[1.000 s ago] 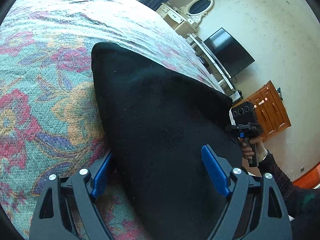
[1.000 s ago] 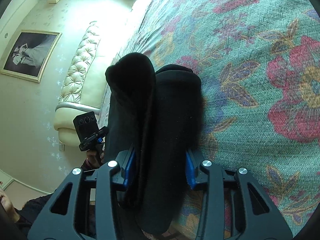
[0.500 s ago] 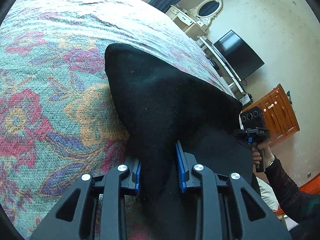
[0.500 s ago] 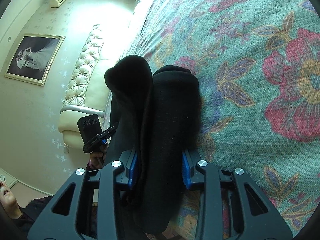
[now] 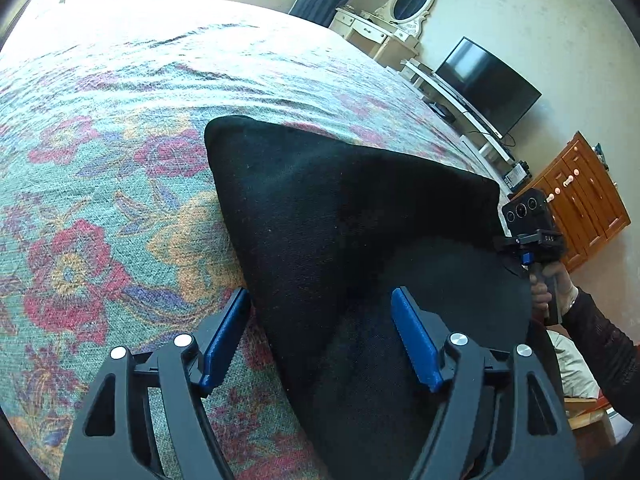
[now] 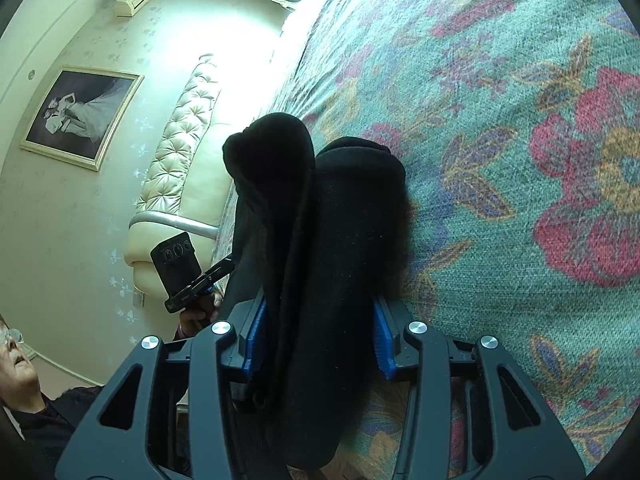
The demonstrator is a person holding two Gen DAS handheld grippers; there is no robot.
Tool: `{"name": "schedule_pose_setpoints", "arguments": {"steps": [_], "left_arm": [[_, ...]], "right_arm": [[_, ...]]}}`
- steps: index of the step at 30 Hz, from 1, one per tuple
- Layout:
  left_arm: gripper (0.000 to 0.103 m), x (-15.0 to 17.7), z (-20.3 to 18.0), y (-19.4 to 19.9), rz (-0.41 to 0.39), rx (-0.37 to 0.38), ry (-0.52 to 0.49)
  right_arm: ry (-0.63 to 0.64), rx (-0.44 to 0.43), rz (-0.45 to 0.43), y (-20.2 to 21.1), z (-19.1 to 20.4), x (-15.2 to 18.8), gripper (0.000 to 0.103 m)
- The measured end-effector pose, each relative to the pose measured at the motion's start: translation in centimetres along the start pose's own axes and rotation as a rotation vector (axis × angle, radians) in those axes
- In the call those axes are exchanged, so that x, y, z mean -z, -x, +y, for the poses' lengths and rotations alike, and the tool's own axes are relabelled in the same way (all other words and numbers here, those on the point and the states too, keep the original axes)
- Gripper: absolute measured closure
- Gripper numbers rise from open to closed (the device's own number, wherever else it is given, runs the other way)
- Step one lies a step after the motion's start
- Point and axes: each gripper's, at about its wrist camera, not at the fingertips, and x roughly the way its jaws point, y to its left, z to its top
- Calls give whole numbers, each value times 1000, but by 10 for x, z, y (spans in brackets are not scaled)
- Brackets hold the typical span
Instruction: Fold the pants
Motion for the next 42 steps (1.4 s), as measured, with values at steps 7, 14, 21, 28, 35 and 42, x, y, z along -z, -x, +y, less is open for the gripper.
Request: {"name": "schedule_pose_setpoints", "arguments": {"steps": [7,14,21,28,35,42], "left_arm": [[25,-9,12,3,-2,-60,-51],[24,-19,33,-5,11,-51,8],[20,-22,39,-14,8,-30,0],[20,-32,50,-19,-2,24,49],[20,-42,68,-20,-25,133,172],[20,-59,75,-32,-14,215,244]], "right_arm": [[64,11,-12,-1,9,-14,40],[62,78,-118,25,6,-22,23],[54,55,-126,12,3,-48,12],[50,-9,-61,-16,11,-77,6],[64,-7,-7,-36,21,-89,3],[27,-90,-48,-26,9,-88,3]]}}
